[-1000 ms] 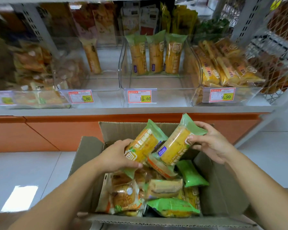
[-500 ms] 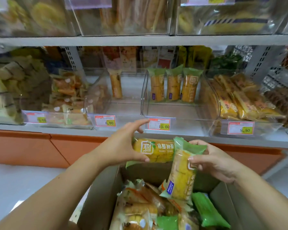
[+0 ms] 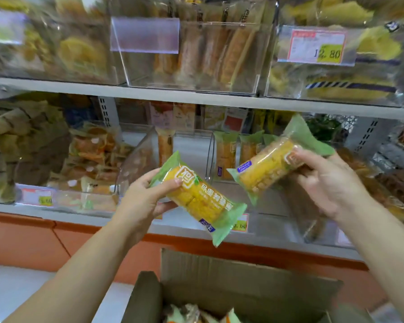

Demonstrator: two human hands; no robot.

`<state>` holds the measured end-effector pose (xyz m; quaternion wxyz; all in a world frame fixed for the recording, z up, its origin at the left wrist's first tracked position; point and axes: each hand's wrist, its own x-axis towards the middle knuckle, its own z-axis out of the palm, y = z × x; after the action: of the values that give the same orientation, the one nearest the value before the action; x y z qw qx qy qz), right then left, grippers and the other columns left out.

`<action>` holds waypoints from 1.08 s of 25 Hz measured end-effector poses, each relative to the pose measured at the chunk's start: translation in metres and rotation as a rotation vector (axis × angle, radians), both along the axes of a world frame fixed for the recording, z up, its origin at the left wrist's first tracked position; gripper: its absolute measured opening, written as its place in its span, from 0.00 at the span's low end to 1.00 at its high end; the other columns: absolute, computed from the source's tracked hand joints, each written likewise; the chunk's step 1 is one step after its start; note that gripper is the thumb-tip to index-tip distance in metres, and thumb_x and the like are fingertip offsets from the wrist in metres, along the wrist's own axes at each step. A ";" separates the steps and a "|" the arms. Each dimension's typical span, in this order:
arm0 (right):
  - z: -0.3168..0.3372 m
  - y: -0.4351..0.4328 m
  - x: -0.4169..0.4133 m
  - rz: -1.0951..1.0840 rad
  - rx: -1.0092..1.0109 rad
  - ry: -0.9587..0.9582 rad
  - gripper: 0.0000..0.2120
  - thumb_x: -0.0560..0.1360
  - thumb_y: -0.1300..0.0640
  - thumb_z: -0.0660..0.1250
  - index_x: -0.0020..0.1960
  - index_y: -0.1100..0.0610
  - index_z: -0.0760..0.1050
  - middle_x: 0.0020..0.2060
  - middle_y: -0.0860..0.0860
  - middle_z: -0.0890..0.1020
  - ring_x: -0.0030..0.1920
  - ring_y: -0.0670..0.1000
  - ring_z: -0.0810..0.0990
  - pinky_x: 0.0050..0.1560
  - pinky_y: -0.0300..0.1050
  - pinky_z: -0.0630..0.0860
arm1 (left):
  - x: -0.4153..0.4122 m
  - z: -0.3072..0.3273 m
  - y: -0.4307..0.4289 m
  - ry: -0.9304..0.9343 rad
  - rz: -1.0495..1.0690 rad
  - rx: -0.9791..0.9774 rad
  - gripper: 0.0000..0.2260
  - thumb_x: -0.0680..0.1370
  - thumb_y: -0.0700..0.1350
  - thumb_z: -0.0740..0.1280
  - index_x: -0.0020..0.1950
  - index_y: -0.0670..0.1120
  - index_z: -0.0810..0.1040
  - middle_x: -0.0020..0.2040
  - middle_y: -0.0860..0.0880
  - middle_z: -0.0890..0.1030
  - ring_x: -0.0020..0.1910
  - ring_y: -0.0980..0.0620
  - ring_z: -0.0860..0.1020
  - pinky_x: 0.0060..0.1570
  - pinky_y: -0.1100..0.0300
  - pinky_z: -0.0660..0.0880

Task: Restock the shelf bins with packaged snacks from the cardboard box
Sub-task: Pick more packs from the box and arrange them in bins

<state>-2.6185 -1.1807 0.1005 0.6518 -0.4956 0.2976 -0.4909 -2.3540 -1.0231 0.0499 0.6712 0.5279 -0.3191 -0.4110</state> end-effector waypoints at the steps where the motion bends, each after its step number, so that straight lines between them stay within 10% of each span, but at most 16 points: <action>1: -0.006 -0.018 0.019 -0.056 -0.036 0.047 0.18 0.70 0.63 0.71 0.58 0.52 0.74 0.53 0.51 0.83 0.52 0.51 0.82 0.46 0.50 0.80 | 0.004 -0.001 -0.002 -0.013 0.011 0.007 0.18 0.70 0.40 0.72 0.60 0.44 0.79 0.53 0.44 0.85 0.51 0.47 0.84 0.50 0.53 0.82; 6: -0.060 -0.085 0.101 0.000 -0.043 0.536 0.18 0.69 0.55 0.76 0.56 0.51 0.74 0.54 0.51 0.82 0.54 0.54 0.81 0.54 0.57 0.79 | 0.013 -0.005 -0.010 -0.075 0.005 0.043 0.19 0.68 0.40 0.74 0.59 0.46 0.79 0.52 0.44 0.86 0.52 0.45 0.84 0.55 0.49 0.80; 14: -0.107 -0.100 0.117 0.065 -0.173 0.792 0.30 0.71 0.55 0.75 0.69 0.53 0.68 0.62 0.49 0.77 0.61 0.53 0.76 0.58 0.50 0.75 | 0.014 -0.012 -0.010 -0.140 -0.045 0.108 0.25 0.63 0.41 0.80 0.58 0.50 0.80 0.51 0.47 0.86 0.50 0.47 0.85 0.50 0.55 0.82; 19: -0.108 -0.103 0.115 0.086 -0.161 0.844 0.33 0.70 0.53 0.75 0.71 0.54 0.67 0.67 0.51 0.75 0.64 0.54 0.75 0.65 0.56 0.73 | 0.004 -0.007 -0.009 -0.203 -0.067 0.125 0.24 0.64 0.44 0.80 0.58 0.52 0.81 0.50 0.47 0.86 0.50 0.49 0.85 0.49 0.56 0.82; 27: -0.033 0.006 0.056 0.127 -0.454 0.775 0.24 0.69 0.36 0.65 0.62 0.45 0.74 0.53 0.42 0.81 0.54 0.43 0.79 0.50 0.37 0.73 | -0.015 0.005 -0.019 -0.153 -0.054 0.039 0.26 0.62 0.46 0.77 0.59 0.48 0.78 0.49 0.47 0.86 0.48 0.48 0.85 0.47 0.53 0.82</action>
<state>-2.5625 -1.1749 0.0674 0.3958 -0.7906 0.3733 -0.2810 -2.3692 -1.0424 0.0548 0.6233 0.5618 -0.3755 -0.3935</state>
